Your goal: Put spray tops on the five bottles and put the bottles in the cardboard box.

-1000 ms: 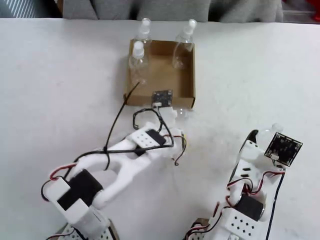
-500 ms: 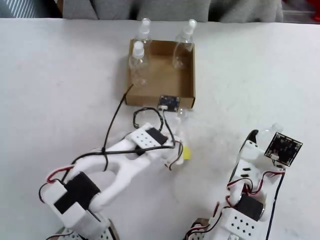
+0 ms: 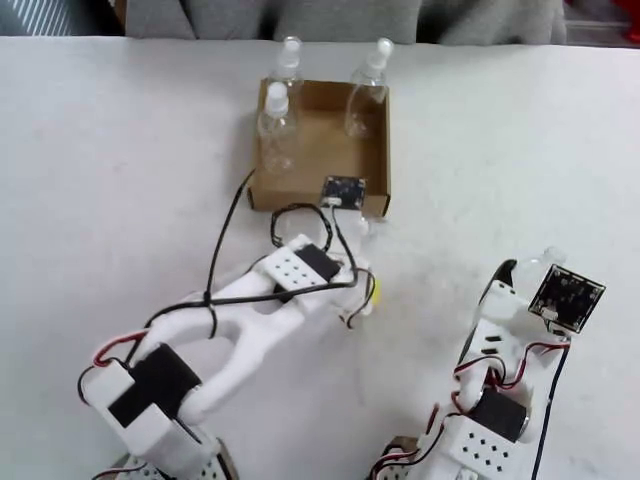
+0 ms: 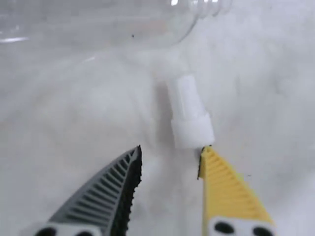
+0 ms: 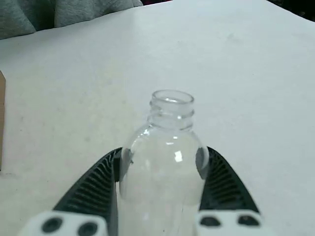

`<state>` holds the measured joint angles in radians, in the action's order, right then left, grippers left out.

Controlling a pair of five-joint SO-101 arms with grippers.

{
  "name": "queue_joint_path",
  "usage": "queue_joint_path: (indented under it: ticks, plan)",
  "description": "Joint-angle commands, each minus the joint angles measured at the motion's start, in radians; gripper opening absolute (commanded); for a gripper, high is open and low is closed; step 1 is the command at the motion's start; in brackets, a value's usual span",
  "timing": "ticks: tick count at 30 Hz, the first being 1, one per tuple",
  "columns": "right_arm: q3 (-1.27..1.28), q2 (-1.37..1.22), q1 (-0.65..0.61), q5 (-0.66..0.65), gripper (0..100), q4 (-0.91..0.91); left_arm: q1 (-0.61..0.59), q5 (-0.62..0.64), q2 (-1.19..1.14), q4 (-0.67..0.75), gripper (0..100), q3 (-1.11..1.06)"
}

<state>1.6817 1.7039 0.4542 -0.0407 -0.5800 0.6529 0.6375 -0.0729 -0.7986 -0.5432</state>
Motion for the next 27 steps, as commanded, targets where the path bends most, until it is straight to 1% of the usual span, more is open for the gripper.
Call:
queue_joint_path:
  ticks: [1, 6, 10, 14, 18, 23, 27]
  plan:
    - [0.014, 0.010, -0.005, 0.005, 4.0, -0.004, 0.012, 0.063, 0.050, 0.000, 20, 0.069]
    - [0.014, 0.010, -0.007, 0.005, 4.0, -0.004, 0.013, 0.106, 0.050, 0.012, 26, 0.069]
    - [0.014, 0.010, -0.007, 0.005, 4.0, -0.004, 0.018, 0.189, 0.048, 0.063, 27, 0.069]
    - [0.014, 0.010, -0.007, 0.005, 4.0, -0.004, 0.059, 0.196, 0.048, 0.057, 27, 0.081]
    - [0.014, 0.010, -0.007, 0.005, 4.0, -0.004, 0.064, 0.201, 0.045, 0.063, 27, 0.084]
    - [0.014, 0.010, -0.008, 0.005, 4.0, -0.004, 0.058, 0.281, -0.061, 0.072, 27, 0.130]
    - [0.014, 0.012, -0.024, 0.003, 4.0, -0.021, 0.044, 0.284, -0.170, 0.069, 27, 0.209]
